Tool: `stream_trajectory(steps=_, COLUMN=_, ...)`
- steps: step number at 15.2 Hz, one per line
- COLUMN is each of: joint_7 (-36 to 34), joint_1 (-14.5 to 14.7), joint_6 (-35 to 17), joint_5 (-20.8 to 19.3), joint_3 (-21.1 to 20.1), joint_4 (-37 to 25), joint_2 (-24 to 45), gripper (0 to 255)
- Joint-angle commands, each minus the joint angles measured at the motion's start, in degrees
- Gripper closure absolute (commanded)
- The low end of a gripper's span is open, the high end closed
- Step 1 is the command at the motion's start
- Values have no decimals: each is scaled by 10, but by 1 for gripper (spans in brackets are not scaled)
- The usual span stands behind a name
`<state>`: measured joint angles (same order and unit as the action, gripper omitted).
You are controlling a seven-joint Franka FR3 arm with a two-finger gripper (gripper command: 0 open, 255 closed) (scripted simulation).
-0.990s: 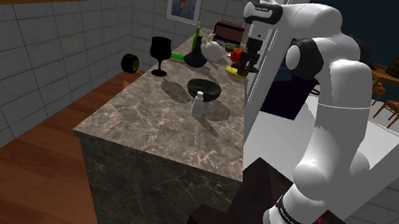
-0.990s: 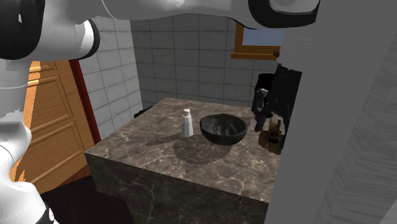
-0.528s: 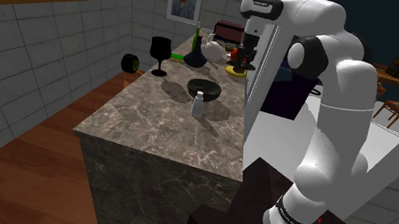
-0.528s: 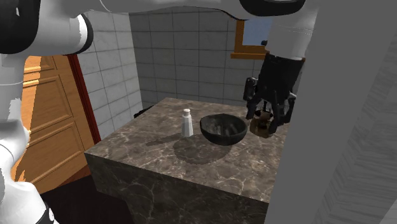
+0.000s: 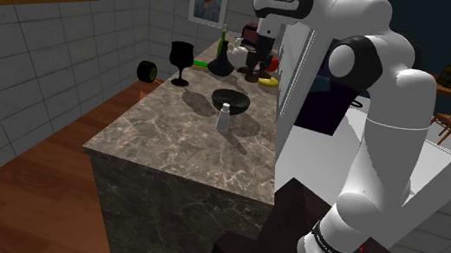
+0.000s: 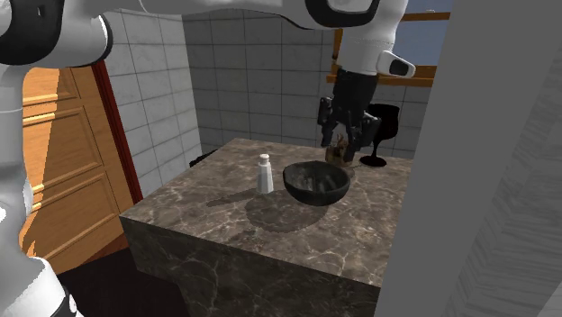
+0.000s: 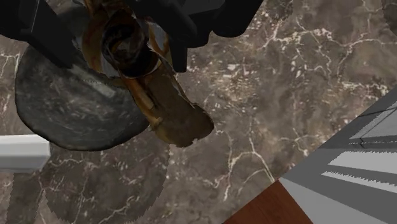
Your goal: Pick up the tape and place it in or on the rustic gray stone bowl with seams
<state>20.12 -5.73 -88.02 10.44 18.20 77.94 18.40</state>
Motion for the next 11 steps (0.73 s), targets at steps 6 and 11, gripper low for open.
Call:
stream_trajectory(steps=6, joint_7=-86, joint_1=59, joint_6=-15, joint_5=-1, joint_3=-29, joint_4=14, joint_2=-10, gripper=255)
stream_trajectory(steps=11, joint_7=-82, joint_1=62, joint_6=-55, joint_5=-1, joint_3=-30, joint_4=58, joint_2=-14, gripper=255)
